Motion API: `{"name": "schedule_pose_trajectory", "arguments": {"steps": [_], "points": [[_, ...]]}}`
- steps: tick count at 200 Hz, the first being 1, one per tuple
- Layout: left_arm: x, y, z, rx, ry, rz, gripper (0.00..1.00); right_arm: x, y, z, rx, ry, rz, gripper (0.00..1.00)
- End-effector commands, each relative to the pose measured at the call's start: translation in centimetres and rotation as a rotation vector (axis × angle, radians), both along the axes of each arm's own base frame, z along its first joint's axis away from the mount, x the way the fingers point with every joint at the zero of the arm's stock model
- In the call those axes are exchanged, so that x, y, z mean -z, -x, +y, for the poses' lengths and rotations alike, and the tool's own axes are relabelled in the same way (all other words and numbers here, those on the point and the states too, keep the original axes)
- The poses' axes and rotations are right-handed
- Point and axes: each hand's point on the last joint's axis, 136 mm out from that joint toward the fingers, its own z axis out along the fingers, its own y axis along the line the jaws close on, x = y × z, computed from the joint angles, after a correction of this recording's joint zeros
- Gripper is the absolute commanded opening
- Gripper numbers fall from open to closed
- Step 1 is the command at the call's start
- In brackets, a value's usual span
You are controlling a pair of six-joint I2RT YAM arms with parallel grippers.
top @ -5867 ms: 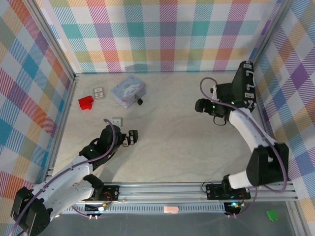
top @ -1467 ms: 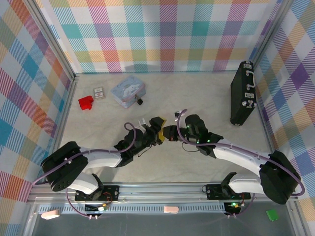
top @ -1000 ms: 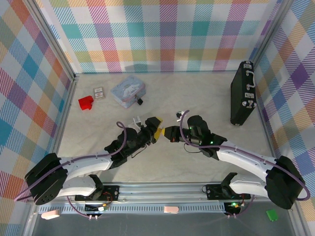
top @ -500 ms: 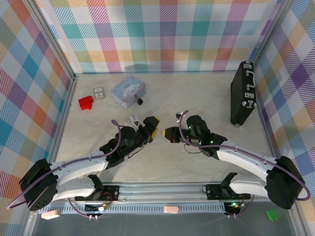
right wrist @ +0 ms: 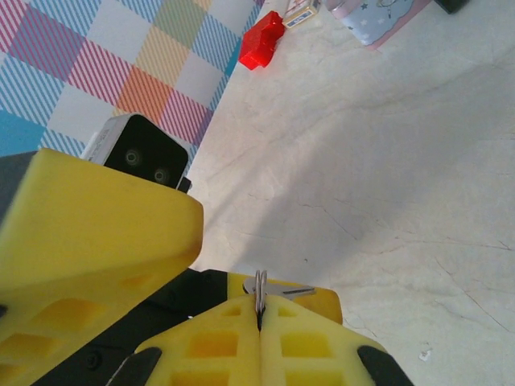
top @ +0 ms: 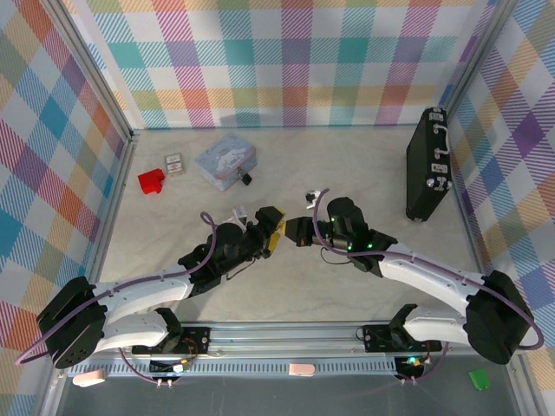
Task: Unlock the padlock with the key
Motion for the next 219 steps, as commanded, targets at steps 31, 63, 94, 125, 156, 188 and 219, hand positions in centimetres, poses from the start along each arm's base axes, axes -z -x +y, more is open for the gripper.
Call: {"name": "schedule_pose_trajectory", "arguments": {"steps": [31, 63, 94, 125, 156, 188, 219], "points": [[-1.7, -0.2, -0.3, 0.005, 0.044, -0.013, 0.88, -2.1, 1.0, 1.7, -0.088, -0.07, -0.076, 0.0], [-1.7, -0.2, 0.3, -0.012, 0.025, -0.021, 0.85, -1.0, 1.5, 1.1, -0.09, -0.039, -0.083, 0.0], [-2.1, -0.2, 0.7, -0.02, 0.015, -0.034, 0.8, 0.1, 2.0, 0.5, -0.092, -0.005, -0.084, 0.0], [-2.2, -0.2, 0.9, -0.025, 0.004, -0.037, 0.74, 0.3, 2.1, 0.3, -0.092, 0.002, -0.096, 0.0], [-2.1, -0.2, 1.0, -0.027, -0.009, -0.037, 0.72, -0.4, 2.4, 0.5, -0.114, -0.016, -0.122, 0.0], [-2.1, -0.2, 1.2, -0.032, -0.019, -0.041, 0.69, -0.5, 2.7, 0.8, -0.141, -0.021, -0.148, 0.0], [-2.2, -0.2, 1.5, -0.04, -0.025, -0.046, 0.65, -0.2, 2.6, 0.3, -0.134, 0.011, -0.181, 0.0]]}}
